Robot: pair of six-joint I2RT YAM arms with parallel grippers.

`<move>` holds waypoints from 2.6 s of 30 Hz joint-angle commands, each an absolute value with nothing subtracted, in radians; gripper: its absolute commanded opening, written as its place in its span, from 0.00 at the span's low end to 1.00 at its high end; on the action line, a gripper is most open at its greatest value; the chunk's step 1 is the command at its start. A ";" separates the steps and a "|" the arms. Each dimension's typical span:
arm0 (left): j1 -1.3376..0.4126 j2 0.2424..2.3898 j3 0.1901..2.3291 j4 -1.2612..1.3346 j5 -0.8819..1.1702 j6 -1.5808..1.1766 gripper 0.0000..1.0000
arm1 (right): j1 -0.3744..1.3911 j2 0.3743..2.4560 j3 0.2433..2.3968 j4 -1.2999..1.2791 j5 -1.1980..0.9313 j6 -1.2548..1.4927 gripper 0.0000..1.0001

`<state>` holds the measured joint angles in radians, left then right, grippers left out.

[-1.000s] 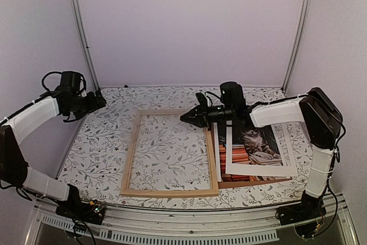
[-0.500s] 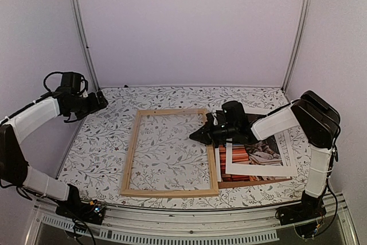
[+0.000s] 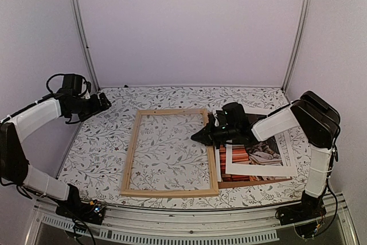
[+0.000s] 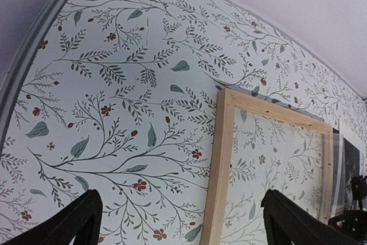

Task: Put the photo into the frame
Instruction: Place the glass panel at the frame body.

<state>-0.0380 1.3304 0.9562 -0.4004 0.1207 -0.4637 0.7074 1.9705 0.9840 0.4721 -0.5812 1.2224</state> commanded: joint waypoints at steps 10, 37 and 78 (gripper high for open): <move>-0.038 1.351 0.938 -0.363 0.160 -0.452 1.00 | 0.681 1.963 1.011 0.429 -0.584 1.150 0.00; -0.043 1.356 0.937 -0.367 0.167 -0.445 1.00 | 0.673 2.002 1.085 0.339 -0.618 1.065 0.00; -0.053 1.369 0.940 -0.368 0.173 -0.443 1.00 | 0.629 2.005 1.087 0.321 -0.614 1.036 0.00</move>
<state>-0.0452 1.3621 0.9489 -0.3801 0.1684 -0.4561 0.6380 1.9923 1.0576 0.3069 -0.6209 1.0496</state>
